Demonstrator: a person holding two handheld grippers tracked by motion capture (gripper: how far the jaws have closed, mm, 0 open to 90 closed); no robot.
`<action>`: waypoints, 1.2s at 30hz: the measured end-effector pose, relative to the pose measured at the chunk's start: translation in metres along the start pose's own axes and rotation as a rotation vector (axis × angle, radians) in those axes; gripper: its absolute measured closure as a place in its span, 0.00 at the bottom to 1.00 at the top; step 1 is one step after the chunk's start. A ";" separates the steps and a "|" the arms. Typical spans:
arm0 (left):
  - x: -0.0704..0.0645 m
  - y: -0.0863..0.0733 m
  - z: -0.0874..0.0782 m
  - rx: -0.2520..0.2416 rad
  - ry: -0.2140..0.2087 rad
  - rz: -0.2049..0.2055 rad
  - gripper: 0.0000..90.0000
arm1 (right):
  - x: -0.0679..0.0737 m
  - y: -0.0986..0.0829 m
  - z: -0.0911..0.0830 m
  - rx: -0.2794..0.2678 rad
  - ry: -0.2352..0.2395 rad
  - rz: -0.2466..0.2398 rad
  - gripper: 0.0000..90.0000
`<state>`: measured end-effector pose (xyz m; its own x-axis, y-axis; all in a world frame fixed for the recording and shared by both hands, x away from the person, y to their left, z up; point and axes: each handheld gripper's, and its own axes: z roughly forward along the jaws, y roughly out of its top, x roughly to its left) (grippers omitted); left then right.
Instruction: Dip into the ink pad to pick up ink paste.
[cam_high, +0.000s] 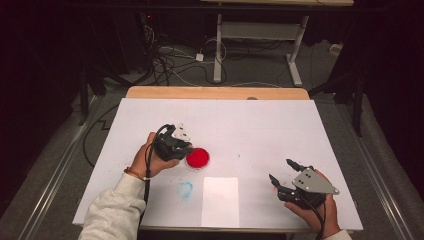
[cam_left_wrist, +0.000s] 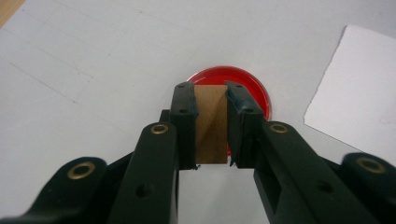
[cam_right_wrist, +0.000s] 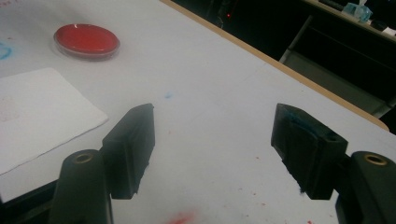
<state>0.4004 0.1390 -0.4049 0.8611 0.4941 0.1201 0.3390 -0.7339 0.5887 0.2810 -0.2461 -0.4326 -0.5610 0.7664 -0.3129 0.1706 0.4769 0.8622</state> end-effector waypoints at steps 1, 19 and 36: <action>-0.001 -0.001 -0.001 0.001 0.005 0.003 0.82 | 0.000 0.000 0.000 0.000 0.000 0.000 0.34; 0.000 0.000 -0.010 -0.017 0.015 -0.005 0.82 | -0.001 0.000 -0.002 0.000 -0.004 -0.004 0.34; -0.005 0.007 -0.005 0.012 -0.001 0.030 0.82 | -0.001 0.003 0.002 -0.011 -0.006 0.005 0.32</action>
<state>0.3964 0.1338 -0.3969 0.8713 0.4712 0.1371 0.3174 -0.7542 0.5749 0.2836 -0.2452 -0.4304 -0.5550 0.7715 -0.3110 0.1645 0.4682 0.8682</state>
